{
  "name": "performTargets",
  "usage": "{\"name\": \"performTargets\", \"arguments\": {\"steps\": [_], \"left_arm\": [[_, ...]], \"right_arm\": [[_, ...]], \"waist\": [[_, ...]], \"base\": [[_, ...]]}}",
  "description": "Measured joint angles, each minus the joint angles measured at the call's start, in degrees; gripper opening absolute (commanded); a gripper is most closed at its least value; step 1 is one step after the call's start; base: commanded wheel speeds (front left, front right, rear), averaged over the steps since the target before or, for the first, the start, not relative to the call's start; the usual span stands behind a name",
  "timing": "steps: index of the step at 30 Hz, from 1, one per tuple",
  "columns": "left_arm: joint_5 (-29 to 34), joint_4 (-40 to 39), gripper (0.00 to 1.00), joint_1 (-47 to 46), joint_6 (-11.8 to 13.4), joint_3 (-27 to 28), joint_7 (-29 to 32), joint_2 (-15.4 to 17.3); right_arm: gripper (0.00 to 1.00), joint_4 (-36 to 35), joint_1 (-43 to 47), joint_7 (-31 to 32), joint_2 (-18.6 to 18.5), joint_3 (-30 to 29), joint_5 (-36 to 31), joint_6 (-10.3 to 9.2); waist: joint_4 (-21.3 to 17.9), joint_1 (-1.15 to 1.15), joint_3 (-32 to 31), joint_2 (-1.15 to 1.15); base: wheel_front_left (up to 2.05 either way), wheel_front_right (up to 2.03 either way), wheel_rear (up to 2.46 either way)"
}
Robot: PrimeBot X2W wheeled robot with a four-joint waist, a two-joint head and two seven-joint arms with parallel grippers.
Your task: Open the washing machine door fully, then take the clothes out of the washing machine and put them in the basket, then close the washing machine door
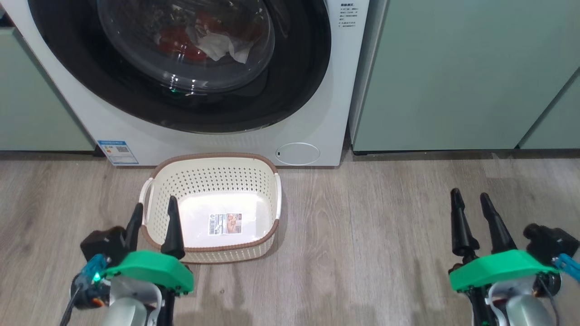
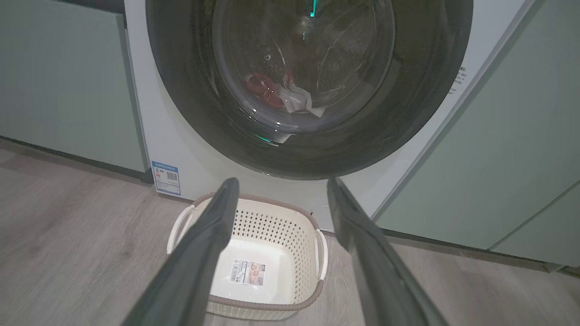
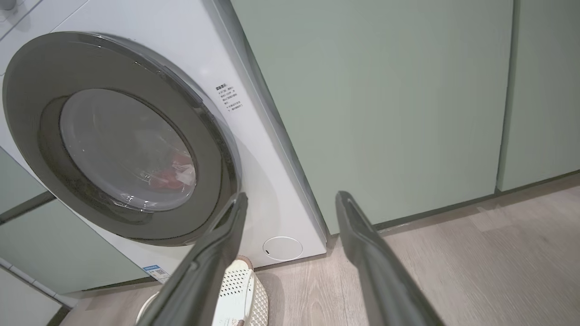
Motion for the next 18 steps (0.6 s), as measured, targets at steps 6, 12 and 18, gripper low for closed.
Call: {"name": "performTargets", "arguments": {"steps": [6, 12, 18], "left_arm": [[4.1, -0.6, 1.0, -0.3, 1.0, -0.2, -1.1, 0.7], [7.5, -0.6, 1.0, -0.9, 1.0, -0.2, -2.2, 0.9], [10.8, 0.7, 1.0, -0.9, 0.7, 0.3, -3.2, 0.8]], "right_arm": [[1.0, -0.3, 0.0, -0.9, 0.0, 0.8, -3.9, 0.0], [1.0, -0.3, -0.1, -1.8, 0.0, 1.0, -7.4, 0.0], [1.0, -0.3, -0.6, -3.1, 0.0, 1.0, -10.5, 0.0]], "waist": [[0.1, 0.0, 0.2, 0.0], [0.1, 0.0, 0.4, 0.0], [0.2, 0.0, 0.5, 0.0]], "base": [[0.0, 0.0, 0.0], [0.0, 0.0, 0.0], [0.0, 0.0, 0.0]]}}
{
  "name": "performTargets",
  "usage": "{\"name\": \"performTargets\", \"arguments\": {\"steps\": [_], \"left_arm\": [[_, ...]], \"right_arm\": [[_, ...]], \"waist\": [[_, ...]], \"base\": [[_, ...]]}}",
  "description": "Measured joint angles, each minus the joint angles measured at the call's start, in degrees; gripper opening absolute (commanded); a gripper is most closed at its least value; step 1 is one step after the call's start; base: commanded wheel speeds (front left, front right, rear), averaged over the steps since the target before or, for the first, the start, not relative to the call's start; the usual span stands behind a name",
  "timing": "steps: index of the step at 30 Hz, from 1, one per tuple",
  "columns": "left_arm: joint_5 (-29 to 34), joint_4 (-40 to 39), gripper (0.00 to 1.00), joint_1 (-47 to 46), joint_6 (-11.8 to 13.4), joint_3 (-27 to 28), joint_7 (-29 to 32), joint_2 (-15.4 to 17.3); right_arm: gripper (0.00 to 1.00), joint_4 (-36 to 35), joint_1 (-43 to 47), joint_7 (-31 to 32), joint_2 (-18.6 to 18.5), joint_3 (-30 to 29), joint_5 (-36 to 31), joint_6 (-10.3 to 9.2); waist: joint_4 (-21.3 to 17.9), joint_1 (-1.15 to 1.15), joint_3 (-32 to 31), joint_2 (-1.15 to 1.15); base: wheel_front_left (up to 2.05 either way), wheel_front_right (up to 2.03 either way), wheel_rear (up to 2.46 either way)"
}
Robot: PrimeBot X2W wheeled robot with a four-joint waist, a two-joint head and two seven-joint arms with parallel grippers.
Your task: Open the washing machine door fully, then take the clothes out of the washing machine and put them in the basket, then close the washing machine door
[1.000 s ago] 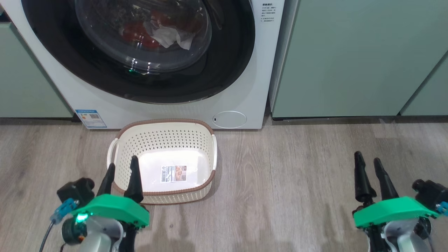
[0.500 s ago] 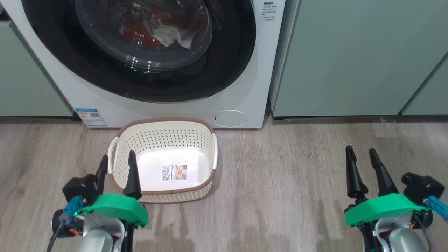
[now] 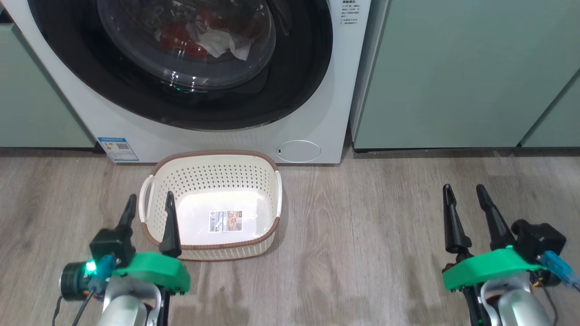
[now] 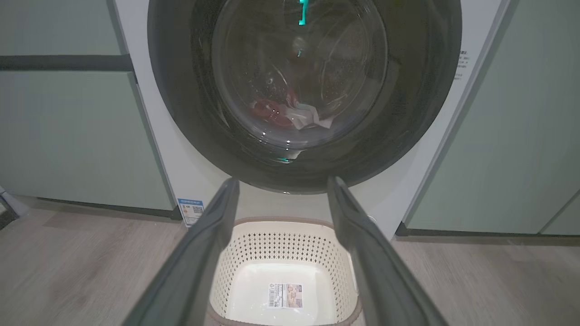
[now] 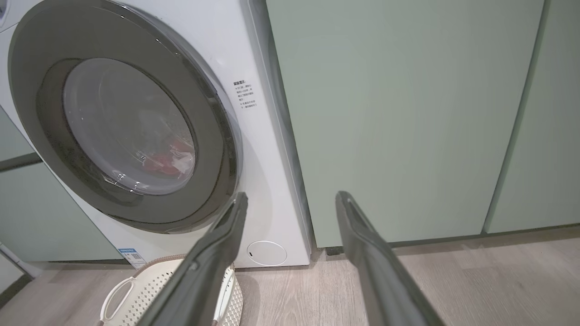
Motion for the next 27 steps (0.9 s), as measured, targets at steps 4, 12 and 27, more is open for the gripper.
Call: {"name": "performTargets", "arguments": {"steps": [4, 12, 27], "left_arm": [[2.4, 1.5, 1.0, 0.0, -1.1, 1.0, -0.5, -0.2], [8.5, 2.0, 1.0, -0.7, -1.9, 2.2, -1.6, -0.9], [14.8, 4.4, 1.0, -1.4, -5.4, 5.0, -3.4, -2.8]], "right_arm": [[1.0, 0.0, -0.5, -0.6, 0.0, 0.0, -1.5, 0.0], [1.0, 0.0, -0.5, -1.7, 0.0, 0.1, -6.0, 0.0], [1.0, 1.4, -0.5, -3.3, 0.0, -0.4, -7.9, 0.0]], "waist": [[0.0, 0.0, 0.1, 0.0], [0.2, 0.0, 0.3, 0.0], [0.5, 0.0, 0.1, 0.0]], "base": [[0.0, 0.0, 0.0], [0.0, 0.0, 0.0], [0.0, 0.0, 0.0]]}}
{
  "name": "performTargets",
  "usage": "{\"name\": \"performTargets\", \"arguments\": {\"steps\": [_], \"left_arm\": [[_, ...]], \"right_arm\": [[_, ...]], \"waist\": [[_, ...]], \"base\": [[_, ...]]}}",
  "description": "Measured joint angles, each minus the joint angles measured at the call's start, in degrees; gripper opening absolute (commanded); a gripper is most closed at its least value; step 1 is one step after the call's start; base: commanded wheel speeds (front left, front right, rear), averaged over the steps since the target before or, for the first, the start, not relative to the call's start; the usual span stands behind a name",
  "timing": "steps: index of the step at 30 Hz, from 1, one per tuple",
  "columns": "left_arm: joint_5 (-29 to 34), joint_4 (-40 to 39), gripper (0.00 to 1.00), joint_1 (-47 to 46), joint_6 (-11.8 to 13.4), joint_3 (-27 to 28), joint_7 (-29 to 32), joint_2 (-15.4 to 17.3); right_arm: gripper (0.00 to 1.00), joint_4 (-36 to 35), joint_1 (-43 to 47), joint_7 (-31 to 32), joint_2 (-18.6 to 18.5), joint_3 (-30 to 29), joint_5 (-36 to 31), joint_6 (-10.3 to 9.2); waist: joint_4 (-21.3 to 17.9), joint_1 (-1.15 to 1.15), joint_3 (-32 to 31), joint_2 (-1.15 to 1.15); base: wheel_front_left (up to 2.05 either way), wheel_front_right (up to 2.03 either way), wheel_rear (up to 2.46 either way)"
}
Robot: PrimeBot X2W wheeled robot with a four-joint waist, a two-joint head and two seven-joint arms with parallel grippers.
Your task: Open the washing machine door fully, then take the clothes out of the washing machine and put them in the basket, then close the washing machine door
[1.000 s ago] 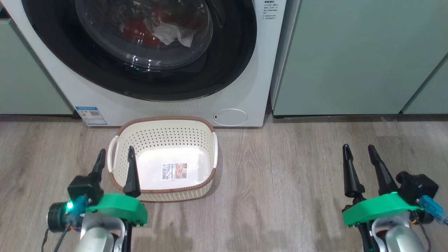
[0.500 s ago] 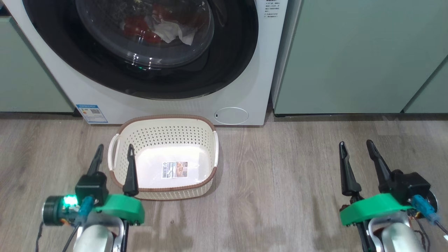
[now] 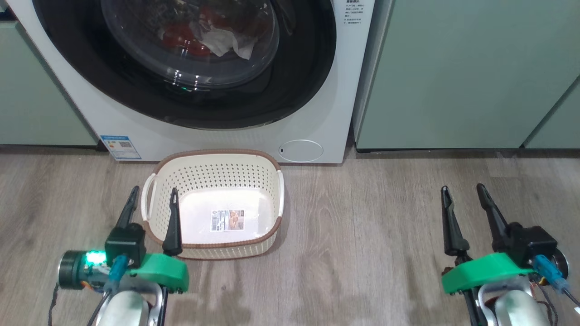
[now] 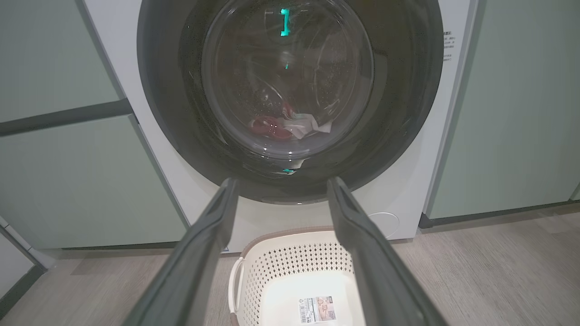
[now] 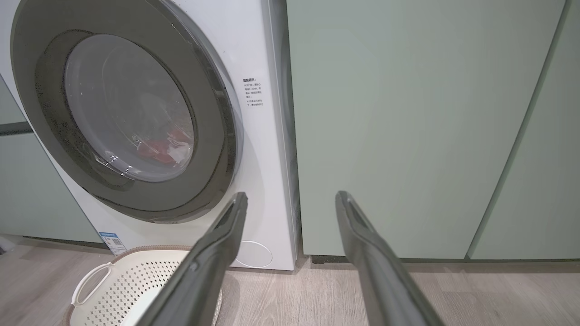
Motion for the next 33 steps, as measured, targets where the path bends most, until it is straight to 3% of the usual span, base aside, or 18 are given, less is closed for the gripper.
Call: {"name": "performTargets", "arguments": {"steps": [12, 13, 14, 18, 25, 30, 33], "left_arm": [[0.4, 1.1, 1.0, 0.0, -2.0, 1.8, 0.0, -1.2], [0.5, 1.2, 1.0, 0.0, -2.0, 1.8, 0.0, -1.2], [0.5, 1.3, 1.0, 0.0, -2.3, 1.8, 0.0, -1.3], [0.5, 1.3, 1.0, 0.0, -2.6, 1.8, 0.0, -1.7], [0.6, 1.3, 1.0, 0.0, -3.5, 1.4, 0.0, -2.5], [0.4, 1.4, 1.0, -1.2, -4.5, 0.0, 0.0, -3.0], [-0.2, 1.3, 1.0, -3.0, -4.5, -0.4, 0.0, -3.3]], "right_arm": [[1.0, 0.7, 0.0, 0.0, 0.0, 0.1, 0.9, 0.0], [0.36, 1.1, 0.0, 0.0, 0.0, 0.2, 1.0, 0.0], [0.0, 1.4, 0.0, 0.0, 0.0, 0.3, 1.2, 0.0], [0.0, 2.2, -0.3, 0.0, 0.0, -0.3, 4.6, 0.0], [0.0, 9.6, -8.7, 0.0, -0.1, -3.2, 20.0, 0.0], [0.0, 17.5, -17.8, 0.0, -0.8, -2.6, 39.8, 0.0], [0.0, 19.5, -23.8, 2.2, -4.6, 0.8, 54.8, 0.0]], "waist": [[0.2, 0.0, -0.7, 0.0], [0.2, 0.0, -0.8, 0.0], [0.2, 0.0, -0.9, 0.0], [0.4, 0.0, -0.9, 0.0], [1.3, 0.0, 0.4, 0.0], [2.5, 0.0, 3.1, 0.0], [3.5, 0.0, 5.4, 0.0]], "base": [[0.0, 0.0, 0.0], [0.0, 0.0, 0.0], [0.0, 0.0, 0.0], [0.0, 0.0, 0.0], [0.0, 0.0, 0.0], [0.0, 0.0, 0.0], [0.0, 0.0, 0.0]]}}
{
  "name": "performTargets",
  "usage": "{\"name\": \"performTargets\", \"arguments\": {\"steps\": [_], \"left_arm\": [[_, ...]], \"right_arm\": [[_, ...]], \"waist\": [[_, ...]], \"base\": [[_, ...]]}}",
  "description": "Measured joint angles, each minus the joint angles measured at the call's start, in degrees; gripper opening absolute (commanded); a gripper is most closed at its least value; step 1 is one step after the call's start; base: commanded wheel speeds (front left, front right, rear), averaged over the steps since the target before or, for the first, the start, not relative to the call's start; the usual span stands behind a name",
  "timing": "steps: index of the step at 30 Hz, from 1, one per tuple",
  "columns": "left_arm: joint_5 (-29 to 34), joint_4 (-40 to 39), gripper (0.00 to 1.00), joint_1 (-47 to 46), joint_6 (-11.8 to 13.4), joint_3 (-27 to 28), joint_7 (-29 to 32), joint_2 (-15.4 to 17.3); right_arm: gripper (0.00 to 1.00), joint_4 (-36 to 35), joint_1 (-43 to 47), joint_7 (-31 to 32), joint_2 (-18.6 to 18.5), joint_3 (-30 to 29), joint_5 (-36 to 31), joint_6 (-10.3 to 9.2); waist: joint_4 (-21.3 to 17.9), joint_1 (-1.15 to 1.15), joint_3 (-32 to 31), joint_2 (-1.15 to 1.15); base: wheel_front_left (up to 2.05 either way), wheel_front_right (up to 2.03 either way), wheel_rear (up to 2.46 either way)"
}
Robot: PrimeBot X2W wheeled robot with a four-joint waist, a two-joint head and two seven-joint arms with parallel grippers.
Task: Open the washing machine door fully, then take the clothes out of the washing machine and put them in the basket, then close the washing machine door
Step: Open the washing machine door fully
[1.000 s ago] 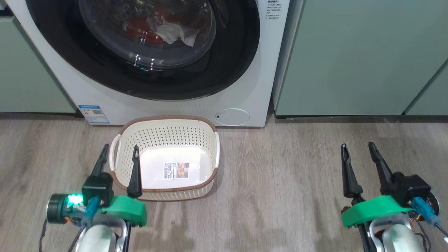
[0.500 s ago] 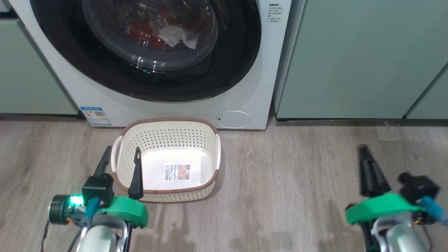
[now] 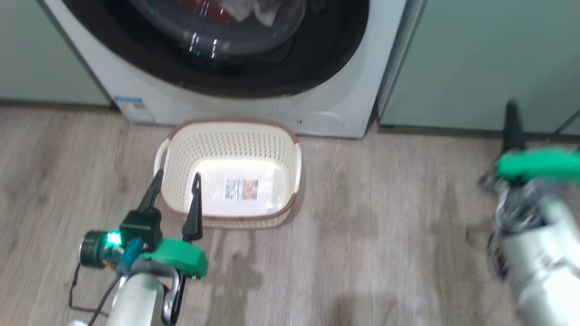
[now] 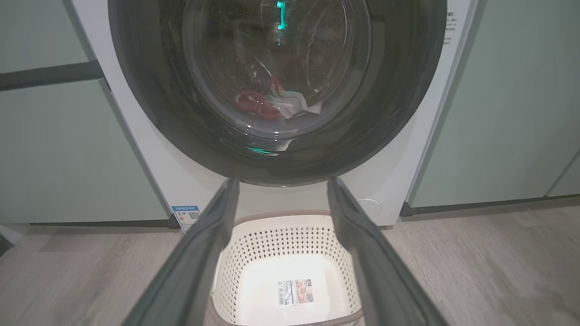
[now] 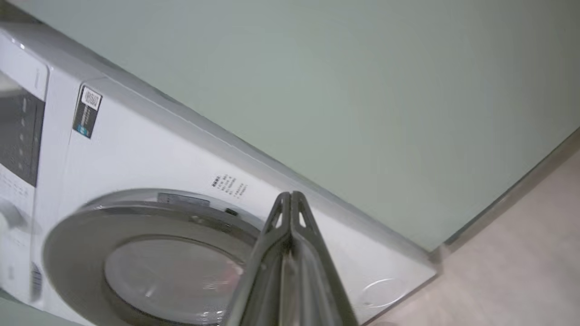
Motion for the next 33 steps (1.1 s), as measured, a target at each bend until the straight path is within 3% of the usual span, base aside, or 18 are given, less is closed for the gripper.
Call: {"name": "performTargets", "arguments": {"steps": [4, 11, 17, 23, 33], "left_arm": [[-0.5, -0.3, 1.0, -1.9, 0.0, -1.3, 0.0, -0.1], [-4.2, -2.5, 1.0, -5.6, 0.8, -4.1, 0.0, -0.4], [-5.6, -3.6, 1.0, -8.9, 2.0, -5.7, 0.0, -0.6], [-7.2, -4.0, 1.0, -11.3, 3.1, -7.1, 0.0, -0.7], [-9.0, -4.7, 1.0, -13.5, 4.2, -9.6, 0.0, -0.9]], "right_arm": [[0.0, -0.4, -7.4, 9.0, -5.5, 1.0, 15.5, -0.01], [0.0, 0.7, -18.1, 22.4, -11.0, 0.7, 26.5, -0.02], [0.0, 4.4, -27.4, 32.3, -13.6, 1.7, 28.5, -0.02], [0.0, 6.4, -35.3, 39.2, -13.8, 4.5, 28.4, -0.02], [0.0, 9.7, -43.1, 44.3, -14.2, 7.4, 26.8, -0.03]], "waist": [[1.4, 0.0, 3.4, 0.0], [4.1, 0.0, 10.1, 0.0], [6.2, 0.01, 15.8, 0.0], [7.9, 0.01, 20.3, 0.0], [10.5, 0.01, 24.4, 0.0]], "base": [[0.0, 0.0, 0.0], [0.0, 0.0, 0.0], [0.0, 0.0, 0.0], [0.0, 0.0, 0.0], [0.0, 0.0, 0.0]]}}
